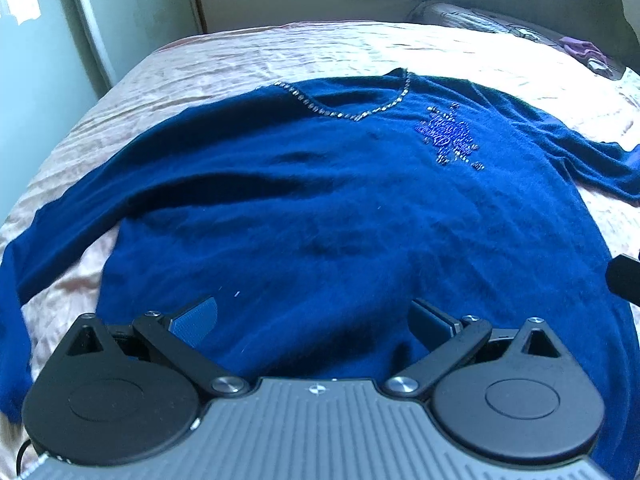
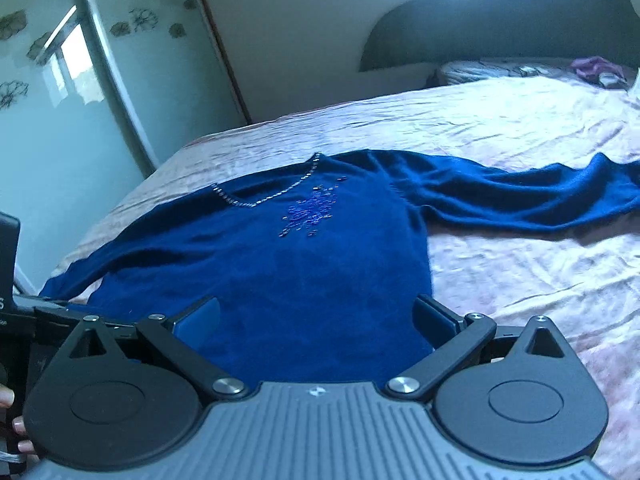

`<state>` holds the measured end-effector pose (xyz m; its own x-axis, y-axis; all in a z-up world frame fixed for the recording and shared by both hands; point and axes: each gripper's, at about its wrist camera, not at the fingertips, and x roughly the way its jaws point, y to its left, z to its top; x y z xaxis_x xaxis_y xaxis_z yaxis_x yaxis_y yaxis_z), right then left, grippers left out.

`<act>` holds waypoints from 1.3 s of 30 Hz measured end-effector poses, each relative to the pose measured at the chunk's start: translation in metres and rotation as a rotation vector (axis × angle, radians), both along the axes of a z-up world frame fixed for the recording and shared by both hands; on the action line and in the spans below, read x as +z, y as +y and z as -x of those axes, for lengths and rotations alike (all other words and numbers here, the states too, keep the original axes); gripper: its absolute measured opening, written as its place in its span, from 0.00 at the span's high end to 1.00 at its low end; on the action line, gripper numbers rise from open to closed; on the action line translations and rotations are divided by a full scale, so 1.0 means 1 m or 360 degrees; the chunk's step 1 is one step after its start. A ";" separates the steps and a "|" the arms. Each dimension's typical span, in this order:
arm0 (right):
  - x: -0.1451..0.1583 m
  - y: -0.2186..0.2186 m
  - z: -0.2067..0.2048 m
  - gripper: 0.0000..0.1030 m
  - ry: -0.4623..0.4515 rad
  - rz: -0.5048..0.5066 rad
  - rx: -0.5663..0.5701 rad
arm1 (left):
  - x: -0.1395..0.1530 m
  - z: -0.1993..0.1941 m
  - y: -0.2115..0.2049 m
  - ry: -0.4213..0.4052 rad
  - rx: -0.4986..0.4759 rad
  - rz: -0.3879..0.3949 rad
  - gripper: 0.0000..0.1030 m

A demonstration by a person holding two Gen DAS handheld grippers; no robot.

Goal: Fold small clothes
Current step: 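Reach the right tool to a sleeve cuff and close on it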

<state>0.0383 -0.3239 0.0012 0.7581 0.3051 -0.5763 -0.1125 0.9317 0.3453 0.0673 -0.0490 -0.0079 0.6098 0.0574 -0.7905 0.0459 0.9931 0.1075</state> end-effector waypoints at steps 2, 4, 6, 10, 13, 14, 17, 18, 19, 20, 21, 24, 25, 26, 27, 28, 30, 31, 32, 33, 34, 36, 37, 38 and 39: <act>-0.004 -0.009 -0.006 0.00 0.0018 -0.0062 -0.0011 | 0.000 -0.005 -0.005 -0.0007 -0.0017 -0.0003 0.01; -0.007 -0.018 -0.011 0.00 0.0029 -0.0107 -0.0029 | -0.002 -0.010 -0.009 -0.0002 -0.0029 -0.0003 0.01; -0.008 -0.022 -0.013 0.00 0.0005 -0.0086 -0.0046 | -0.003 -0.015 -0.012 0.0001 -0.0037 0.0001 0.01; -0.007 -0.028 -0.018 0.00 -0.0107 0.0079 -0.0104 | -0.004 -0.021 -0.018 -0.0017 -0.0061 0.0028 0.01; -0.010 -0.044 -0.027 0.00 -0.0110 0.0160 -0.0196 | -0.004 -0.024 -0.023 -0.0049 -0.0100 0.0032 0.01; -0.011 -0.056 -0.031 0.00 -0.0108 0.0163 -0.0255 | -0.005 -0.024 -0.025 -0.0060 -0.0112 0.0023 0.01; -0.015 -0.102 -0.045 0.00 -0.0087 0.0128 -0.0472 | -0.007 -0.026 -0.029 -0.0059 -0.0153 0.0008 0.01; -0.016 -0.120 -0.049 0.00 -0.0079 0.0114 -0.0557 | -0.009 -0.027 -0.029 -0.0046 -0.0161 0.0015 0.01; -0.018 -0.140 -0.052 0.00 -0.0061 0.0083 -0.0653 | -0.010 -0.028 -0.029 -0.0028 -0.0162 0.0028 0.01; -0.020 -0.159 -0.054 0.00 -0.0048 0.0026 -0.0737 | -0.012 -0.030 -0.027 -0.0012 -0.0158 0.0044 0.00; -0.023 -0.183 -0.056 0.00 -0.0049 -0.0072 -0.0819 | -0.013 -0.032 -0.026 0.0001 -0.0152 0.0059 0.01; -0.033 -0.243 -0.056 0.00 -0.0083 -0.0384 -0.0997 | -0.017 -0.037 -0.023 0.0035 -0.0131 0.0090 0.00; -0.037 -0.262 -0.054 0.00 -0.0089 -0.0501 -0.1043 | -0.018 -0.038 -0.022 0.0042 -0.0127 0.0097 0.00; -0.044 -0.280 -0.054 0.00 -0.0091 -0.0620 -0.1094 | -0.019 -0.039 -0.023 0.0046 -0.0125 0.0098 0.00; -0.051 -0.294 -0.054 0.00 -0.0100 -0.0725 -0.1147 | -0.020 -0.040 -0.024 0.0047 -0.0127 0.0093 0.00; -0.056 -0.306 -0.054 0.00 -0.0117 -0.0805 -0.1190 | -0.020 -0.041 -0.025 0.0049 -0.0130 0.0082 0.00; -0.059 -0.323 -0.057 0.00 -0.0171 -0.0915 -0.1252 | -0.020 -0.041 -0.027 0.0050 -0.0137 0.0066 0.00; -0.059 -0.328 -0.062 0.00 -0.0186 -0.0937 -0.1276 | -0.020 -0.041 -0.028 0.0048 -0.0140 0.0059 0.00; -0.058 -0.333 -0.066 0.00 -0.0198 -0.0930 -0.1297 | -0.020 -0.042 -0.028 0.0049 -0.0142 0.0054 0.01; -0.055 -0.338 -0.069 0.02 -0.0213 -0.0906 -0.1315 | -0.020 -0.042 -0.028 0.0049 -0.0142 0.0052 0.00; -0.051 -0.342 -0.074 0.05 -0.0224 -0.0863 -0.1332 | -0.020 -0.042 -0.027 0.0050 -0.0141 0.0054 0.01; -0.047 -0.347 -0.083 0.46 -0.0196 -0.0784 -0.1375 | -0.020 -0.042 -0.026 0.0053 -0.0138 0.0059 0.00; -0.049 -0.350 -0.089 0.59 -0.0140 -0.0740 -0.1405 | -0.020 -0.042 -0.026 0.0054 -0.0136 0.0060 0.00; -0.049 -0.351 -0.090 0.79 -0.0096 -0.0712 -0.1426 | -0.020 -0.042 -0.026 0.0055 -0.0135 0.0062 0.00; -0.050 -0.352 -0.091 0.88 -0.0065 -0.0691 -0.1447 | -0.020 -0.042 -0.025 0.0056 -0.0136 0.0063 0.00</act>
